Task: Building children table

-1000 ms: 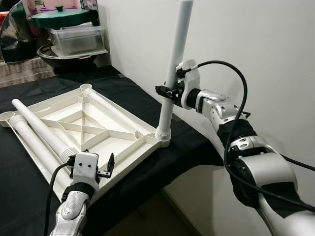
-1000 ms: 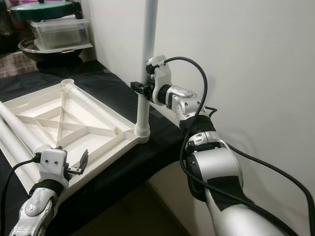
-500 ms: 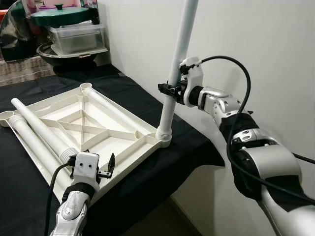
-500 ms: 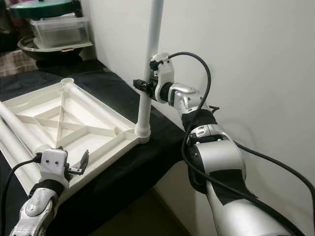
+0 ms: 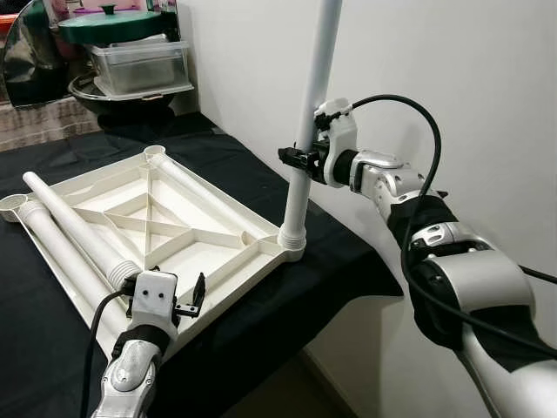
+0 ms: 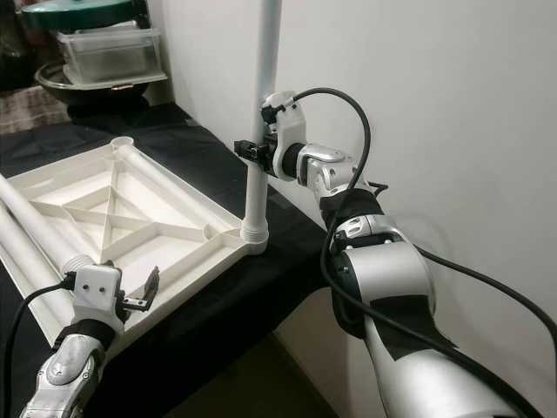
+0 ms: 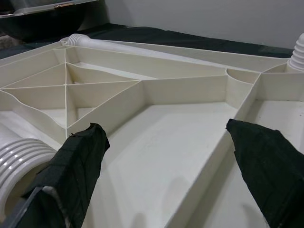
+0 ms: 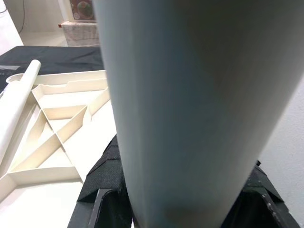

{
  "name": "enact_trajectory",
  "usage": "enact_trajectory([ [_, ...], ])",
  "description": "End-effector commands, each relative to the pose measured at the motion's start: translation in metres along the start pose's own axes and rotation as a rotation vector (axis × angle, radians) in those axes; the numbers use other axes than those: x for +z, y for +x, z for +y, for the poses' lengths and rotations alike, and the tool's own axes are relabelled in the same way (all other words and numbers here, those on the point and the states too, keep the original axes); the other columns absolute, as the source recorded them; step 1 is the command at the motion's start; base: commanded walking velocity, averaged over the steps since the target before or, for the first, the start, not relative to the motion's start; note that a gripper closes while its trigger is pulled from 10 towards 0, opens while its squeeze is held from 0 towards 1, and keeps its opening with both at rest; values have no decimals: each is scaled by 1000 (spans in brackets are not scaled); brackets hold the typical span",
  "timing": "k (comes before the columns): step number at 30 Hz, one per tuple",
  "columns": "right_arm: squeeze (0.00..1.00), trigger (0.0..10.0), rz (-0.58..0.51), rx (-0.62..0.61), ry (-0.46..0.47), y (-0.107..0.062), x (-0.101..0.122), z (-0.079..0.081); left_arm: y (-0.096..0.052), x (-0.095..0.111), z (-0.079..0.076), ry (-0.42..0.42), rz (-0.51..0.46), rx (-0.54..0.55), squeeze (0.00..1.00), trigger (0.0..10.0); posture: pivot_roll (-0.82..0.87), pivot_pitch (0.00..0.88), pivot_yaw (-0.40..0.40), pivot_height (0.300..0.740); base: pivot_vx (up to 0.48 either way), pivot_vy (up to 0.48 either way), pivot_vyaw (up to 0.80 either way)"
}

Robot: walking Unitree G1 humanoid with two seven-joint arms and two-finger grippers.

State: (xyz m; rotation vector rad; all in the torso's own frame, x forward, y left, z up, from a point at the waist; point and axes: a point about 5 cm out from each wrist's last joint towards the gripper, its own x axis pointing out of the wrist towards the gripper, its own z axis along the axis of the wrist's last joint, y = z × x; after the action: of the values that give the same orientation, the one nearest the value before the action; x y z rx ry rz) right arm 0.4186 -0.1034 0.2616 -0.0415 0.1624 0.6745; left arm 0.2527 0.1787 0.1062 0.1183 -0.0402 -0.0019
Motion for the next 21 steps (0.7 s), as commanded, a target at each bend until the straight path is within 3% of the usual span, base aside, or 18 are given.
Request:
enact_trajectory([
  [1,0,0,127,0,46,4,-34,5,-3,-2,0,4,15,3,0,10000,50,0,-105,740,0,0,0],
  [6,0,0,114,-111,56,4,-35,-1,-3,-2,0,4,16,5,0,10000,49,0,-106,740,0,0,0],
  [8,0,0,94,-335,93,1,-36,-12,-3,-2,0,4,15,6,0,10000,48,0,-104,740,0,0,0],
  [9,0,0,94,-335,93,1,-36,-12,-3,-2,0,4,15,6,0,10000,48,0,-104,740,0,0,0],
  [10,0,0,84,-459,118,0,-37,-16,-2,-2,0,3,16,4,0,10000,42,0,-99,740,0,0,0],
  [21,0,0,27,-601,197,15,-26,4,3,-1,-4,2,10,-7,0,10000,28,0,-98,740,0,0,0],
])
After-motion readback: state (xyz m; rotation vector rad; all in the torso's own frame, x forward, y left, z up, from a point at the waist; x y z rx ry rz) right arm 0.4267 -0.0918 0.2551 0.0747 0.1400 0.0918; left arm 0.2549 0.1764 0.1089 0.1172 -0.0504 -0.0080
